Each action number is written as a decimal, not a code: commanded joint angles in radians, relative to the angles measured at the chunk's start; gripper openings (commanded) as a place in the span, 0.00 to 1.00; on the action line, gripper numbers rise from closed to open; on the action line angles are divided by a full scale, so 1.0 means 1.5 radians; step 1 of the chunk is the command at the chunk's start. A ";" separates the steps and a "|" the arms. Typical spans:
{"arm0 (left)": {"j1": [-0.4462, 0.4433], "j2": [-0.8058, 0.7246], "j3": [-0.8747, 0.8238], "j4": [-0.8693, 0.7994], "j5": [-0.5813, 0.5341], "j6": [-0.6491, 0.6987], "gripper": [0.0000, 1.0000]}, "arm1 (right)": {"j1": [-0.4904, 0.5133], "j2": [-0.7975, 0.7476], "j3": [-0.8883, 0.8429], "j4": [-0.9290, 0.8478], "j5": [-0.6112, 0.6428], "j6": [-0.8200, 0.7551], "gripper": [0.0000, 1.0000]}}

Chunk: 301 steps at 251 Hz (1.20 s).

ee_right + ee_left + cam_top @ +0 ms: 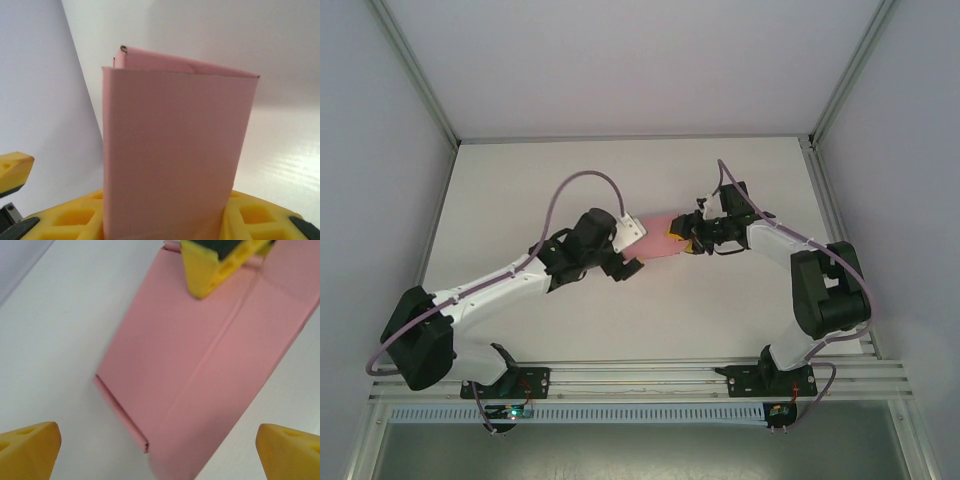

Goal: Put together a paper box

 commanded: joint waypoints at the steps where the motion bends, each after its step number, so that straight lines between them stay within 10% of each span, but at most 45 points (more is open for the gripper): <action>1: -0.035 0.030 -0.002 -0.001 -0.131 0.187 1.00 | -0.010 -0.001 0.012 -0.060 -0.072 0.076 0.41; 132: -0.057 0.096 -0.004 0.100 -0.163 0.276 0.97 | -0.019 -0.070 -0.022 -0.080 -0.127 0.218 0.40; 230: -0.049 0.102 0.013 0.130 -0.158 0.304 0.51 | 0.000 -0.077 -0.030 -0.110 -0.137 0.198 0.43; 263: -0.049 0.115 0.034 0.110 -0.158 0.292 0.43 | -0.001 -0.089 -0.033 -0.110 -0.122 0.190 0.54; 282: -0.047 0.113 0.038 0.103 -0.148 0.287 0.38 | -0.014 -0.103 -0.031 -0.099 -0.103 0.181 0.97; 301: -0.040 0.115 0.046 0.069 -0.130 0.285 0.32 | -0.036 -0.119 -0.023 -0.099 -0.082 0.163 0.98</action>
